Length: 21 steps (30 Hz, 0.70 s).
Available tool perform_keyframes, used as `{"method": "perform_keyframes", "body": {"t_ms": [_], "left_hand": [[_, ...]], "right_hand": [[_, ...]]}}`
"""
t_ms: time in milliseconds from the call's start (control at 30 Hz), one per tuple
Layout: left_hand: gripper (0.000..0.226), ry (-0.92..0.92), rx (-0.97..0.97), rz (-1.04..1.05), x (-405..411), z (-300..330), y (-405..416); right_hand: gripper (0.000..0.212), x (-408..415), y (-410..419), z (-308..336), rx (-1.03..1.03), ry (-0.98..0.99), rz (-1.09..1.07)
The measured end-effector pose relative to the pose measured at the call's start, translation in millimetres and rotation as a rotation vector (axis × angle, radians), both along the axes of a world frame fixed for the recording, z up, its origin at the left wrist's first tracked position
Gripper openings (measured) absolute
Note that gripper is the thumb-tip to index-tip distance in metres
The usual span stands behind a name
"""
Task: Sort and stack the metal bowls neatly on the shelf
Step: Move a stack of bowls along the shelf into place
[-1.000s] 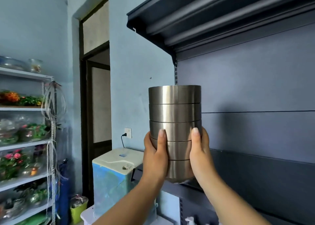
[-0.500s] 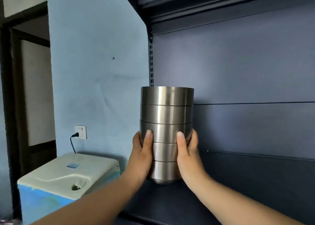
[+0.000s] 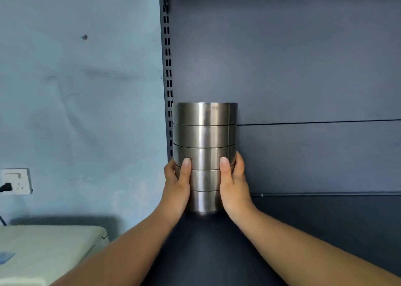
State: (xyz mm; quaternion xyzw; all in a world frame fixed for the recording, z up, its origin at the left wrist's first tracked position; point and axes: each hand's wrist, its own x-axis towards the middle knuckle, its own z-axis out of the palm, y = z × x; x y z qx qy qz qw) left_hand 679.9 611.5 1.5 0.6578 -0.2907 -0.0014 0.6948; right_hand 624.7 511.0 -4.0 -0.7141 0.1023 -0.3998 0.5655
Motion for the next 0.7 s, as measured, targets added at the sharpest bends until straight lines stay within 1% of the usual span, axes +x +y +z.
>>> {"method": "perform_keyframes", "body": {"t_ms": [100,167,233,300,367,433,500,567,633,700], "left_hand": [[0.107,0.003,-0.013,0.008,7.0,-2.7,-2.9],[0.114,0.015,-0.026,0.014,9.1,-5.3,-4.8],[0.114,0.012,-0.054,0.013,9.4,-7.4,-5.4],[0.109,0.013,-0.079,-0.005,9.3,-9.0,-5.6],[0.096,0.013,-0.112,-0.011,7.9,-10.8,-7.4],[0.096,0.005,-0.125,-0.005,5.5,-11.4,-9.0],[0.098,-0.001,-0.132,-0.002,6.4,-10.0,-10.4],[0.100,0.007,-0.118,-0.015,8.2,-6.5,-9.1],[0.091,0.013,-0.077,-0.038,10.1,-2.0,-4.7],[0.081,-0.001,-0.023,-0.032,7.3,-0.3,3.5]], "right_hand": [[0.096,4.0,0.2,-2.2,-0.028,-0.010,-0.046],[0.101,6.1,-1.3,-4.3,-0.022,-0.037,-0.050],[0.103,6.3,-1.8,-6.1,-0.018,-0.039,-0.040],[0.102,6.4,-1.2,-6.7,-0.013,-0.031,-0.040],[0.098,5.0,-2.8,-6.3,0.014,-0.028,-0.026],[0.094,2.9,-5.6,-5.8,0.024,-0.020,-0.006],[0.095,2.2,-8.1,-2.0,0.017,-0.004,0.008],[0.098,1.5,-9.2,2.2,-0.013,0.038,0.011],[0.099,-2.6,-11.0,4.2,-0.031,0.100,-0.003],[0.092,-12.1,-13.5,3.2,-0.008,0.131,-0.018]]}}
